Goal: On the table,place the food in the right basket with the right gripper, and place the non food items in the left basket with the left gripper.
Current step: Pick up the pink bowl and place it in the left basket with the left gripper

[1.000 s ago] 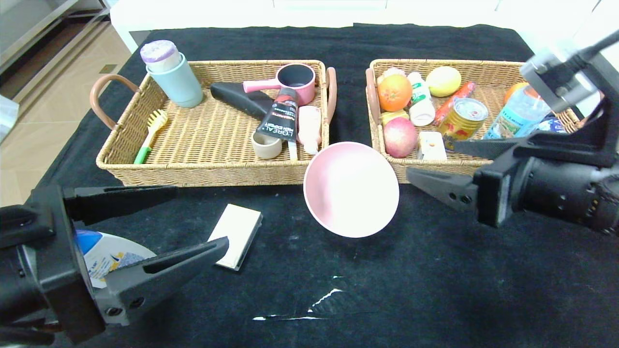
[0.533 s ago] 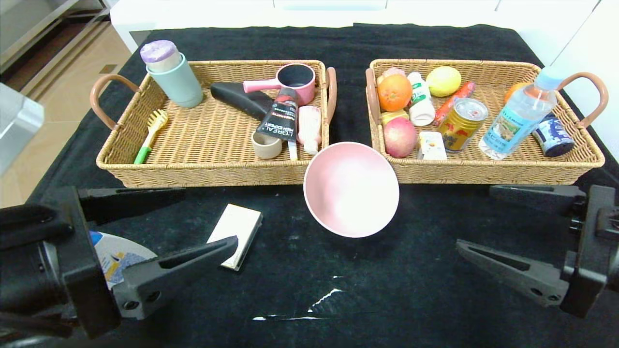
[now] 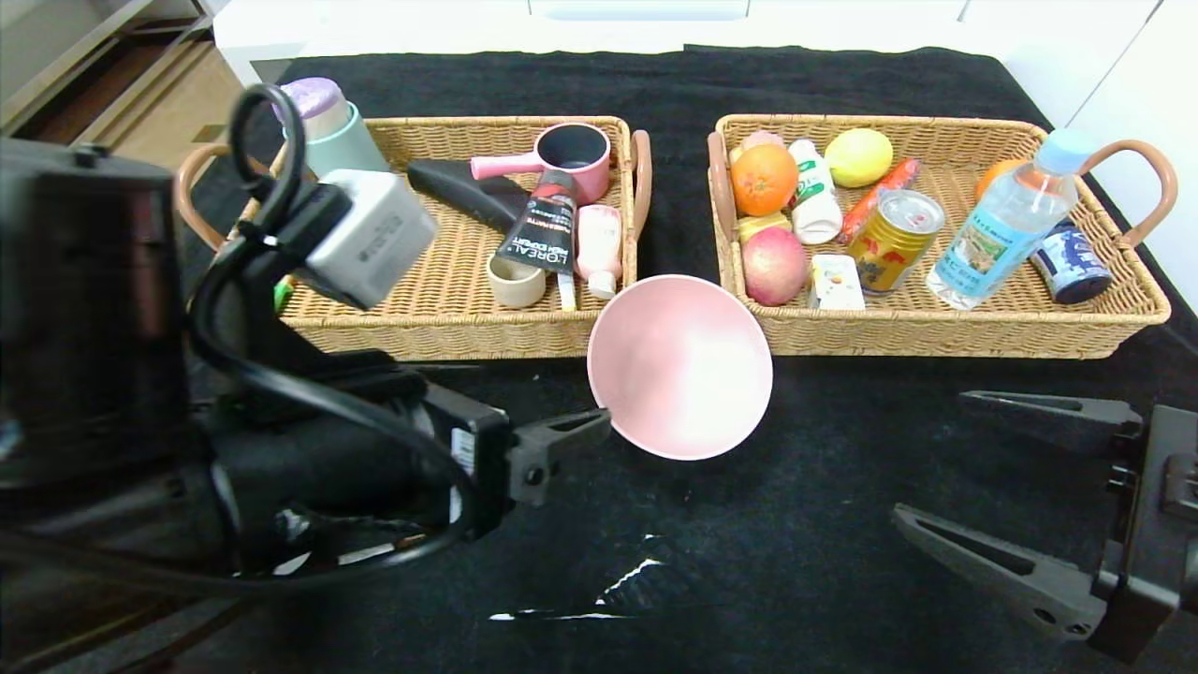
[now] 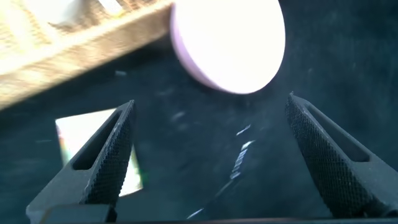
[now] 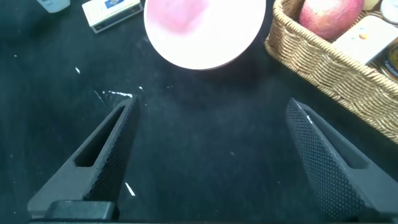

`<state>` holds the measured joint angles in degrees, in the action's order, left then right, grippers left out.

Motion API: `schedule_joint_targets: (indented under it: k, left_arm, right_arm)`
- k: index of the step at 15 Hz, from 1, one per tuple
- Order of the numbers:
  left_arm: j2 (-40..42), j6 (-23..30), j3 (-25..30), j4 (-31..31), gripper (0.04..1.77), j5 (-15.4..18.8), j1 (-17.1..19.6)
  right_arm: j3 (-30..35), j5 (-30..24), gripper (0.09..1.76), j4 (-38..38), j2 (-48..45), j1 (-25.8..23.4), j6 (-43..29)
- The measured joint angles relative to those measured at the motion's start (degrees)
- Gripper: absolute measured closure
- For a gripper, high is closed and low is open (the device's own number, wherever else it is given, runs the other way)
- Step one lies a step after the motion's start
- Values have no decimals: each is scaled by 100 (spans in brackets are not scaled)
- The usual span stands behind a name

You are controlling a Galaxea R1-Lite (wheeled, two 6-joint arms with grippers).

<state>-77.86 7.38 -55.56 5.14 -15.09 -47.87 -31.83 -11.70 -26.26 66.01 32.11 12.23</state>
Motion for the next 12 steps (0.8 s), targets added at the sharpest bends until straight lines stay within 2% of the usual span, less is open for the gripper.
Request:
schedule_joint_targets:
  k: [2, 5, 9, 12]
  left_arm:
    - [-433, 349, -295, -11, 9, -190, -162]
    - [-940, 539, -621, -85, 9, -602, -334]
    - [-1514, 872, -890, -157, 9, -839, -405]
    - [-1808, 1014, -986, -83, 9, -891, -391]
  right_arm:
    - [-4, 0, 15, -2, 20, 0, 1]
    - [-15, 7, 15, -4, 13, -4, 0]
    - [-44, 24, 15, -12, -61, -15, -16]
    - [-50, 29, 15, -20, -89, -15, -20]
